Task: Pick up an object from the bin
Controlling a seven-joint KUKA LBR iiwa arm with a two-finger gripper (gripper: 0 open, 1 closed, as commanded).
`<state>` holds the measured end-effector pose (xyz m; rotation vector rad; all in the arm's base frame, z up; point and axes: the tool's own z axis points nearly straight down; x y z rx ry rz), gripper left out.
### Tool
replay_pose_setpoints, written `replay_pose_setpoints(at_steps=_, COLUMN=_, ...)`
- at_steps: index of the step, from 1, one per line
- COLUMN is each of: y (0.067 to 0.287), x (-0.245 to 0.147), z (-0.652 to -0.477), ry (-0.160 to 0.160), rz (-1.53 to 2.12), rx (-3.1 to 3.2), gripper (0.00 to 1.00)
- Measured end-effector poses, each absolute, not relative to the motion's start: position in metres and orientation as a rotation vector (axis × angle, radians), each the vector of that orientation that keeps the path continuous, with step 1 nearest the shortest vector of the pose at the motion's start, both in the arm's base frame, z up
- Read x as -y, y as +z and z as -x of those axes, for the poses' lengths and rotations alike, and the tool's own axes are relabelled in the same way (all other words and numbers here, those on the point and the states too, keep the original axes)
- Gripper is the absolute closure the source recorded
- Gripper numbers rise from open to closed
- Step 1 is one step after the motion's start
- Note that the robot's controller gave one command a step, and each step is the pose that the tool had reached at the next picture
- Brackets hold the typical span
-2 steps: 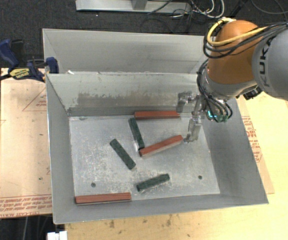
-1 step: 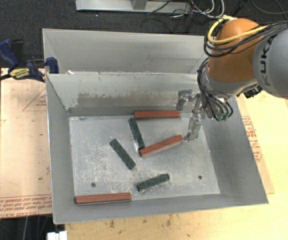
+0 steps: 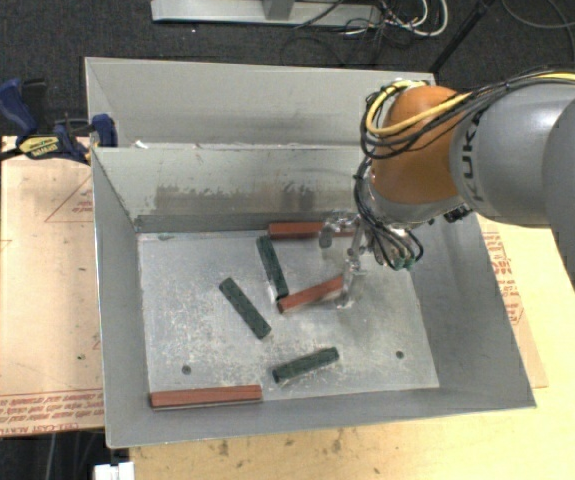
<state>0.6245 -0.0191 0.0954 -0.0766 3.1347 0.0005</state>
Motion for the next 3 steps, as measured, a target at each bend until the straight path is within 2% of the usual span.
replay_pose_setpoints(at_steps=1, y=0.085, x=0.017, z=-0.621, ry=0.002, rz=0.089, rx=-3.142, gripper=0.0)
replay_pose_setpoints(at_steps=2, y=0.099, x=0.004, z=-0.623, ry=0.001, rz=0.297, rx=-3.124, gripper=0.0)
replay_pose_setpoints(at_steps=3, y=0.074, x=0.008, z=-0.62, ry=0.001, rz=0.337, rx=-3.121, gripper=0.0)
